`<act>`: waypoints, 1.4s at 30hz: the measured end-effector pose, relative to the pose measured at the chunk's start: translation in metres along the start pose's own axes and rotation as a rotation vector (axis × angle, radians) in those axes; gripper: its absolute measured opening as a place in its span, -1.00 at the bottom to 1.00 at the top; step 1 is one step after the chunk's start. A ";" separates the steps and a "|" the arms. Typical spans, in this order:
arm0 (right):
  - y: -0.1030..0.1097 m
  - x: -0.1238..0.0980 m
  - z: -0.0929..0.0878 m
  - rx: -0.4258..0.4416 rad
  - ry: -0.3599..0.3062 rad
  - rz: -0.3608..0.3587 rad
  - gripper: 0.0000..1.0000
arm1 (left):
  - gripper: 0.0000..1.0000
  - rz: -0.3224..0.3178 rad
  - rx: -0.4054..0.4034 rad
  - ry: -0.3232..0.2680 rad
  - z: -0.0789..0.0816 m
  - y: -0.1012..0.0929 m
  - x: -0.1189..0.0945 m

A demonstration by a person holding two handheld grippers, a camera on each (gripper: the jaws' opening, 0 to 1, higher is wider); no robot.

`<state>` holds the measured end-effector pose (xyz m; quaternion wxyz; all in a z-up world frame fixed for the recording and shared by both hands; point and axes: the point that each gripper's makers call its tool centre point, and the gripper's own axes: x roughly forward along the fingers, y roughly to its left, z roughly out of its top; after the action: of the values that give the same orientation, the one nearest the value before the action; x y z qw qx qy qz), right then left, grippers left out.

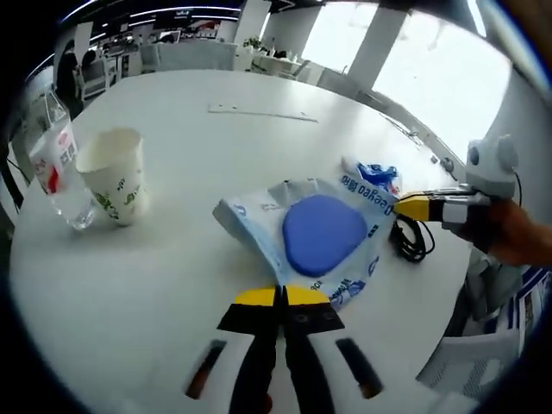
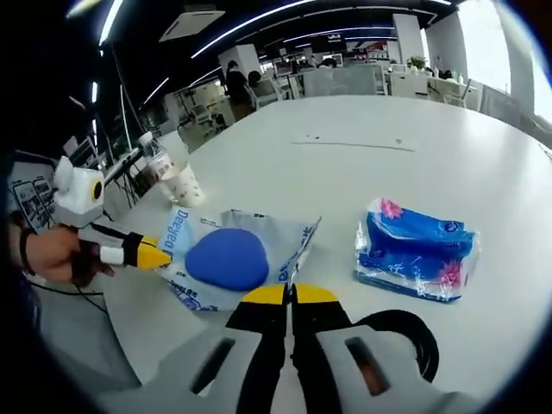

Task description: Arrange the tabletop items into an orderly group along one side of the table until the central work area is clear of visible clutter.

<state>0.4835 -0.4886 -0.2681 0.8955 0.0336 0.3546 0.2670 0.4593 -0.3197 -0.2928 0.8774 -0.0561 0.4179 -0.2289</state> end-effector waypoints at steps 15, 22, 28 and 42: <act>0.028 -0.004 -0.002 0.088 -0.030 -0.031 -1.00 | -1.00 0.018 -0.028 -0.040 0.022 0.029 0.000; 0.026 0.008 0.004 0.085 -0.023 -0.031 -1.00 | -1.00 0.029 -0.035 -0.059 0.039 0.041 0.006; 0.021 0.021 0.013 0.091 -0.020 -0.028 -1.00 | -1.00 0.040 -0.047 -0.063 0.048 0.050 0.015; 0.023 0.053 0.024 0.080 0.008 0.006 -1.00 | -1.00 0.105 -0.117 -0.073 0.059 0.080 0.022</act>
<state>0.5206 -0.4388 -0.2772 0.8912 0.0694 0.3684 0.2555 0.5445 -0.2637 -0.2938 0.8980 -0.0936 0.4009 -0.1554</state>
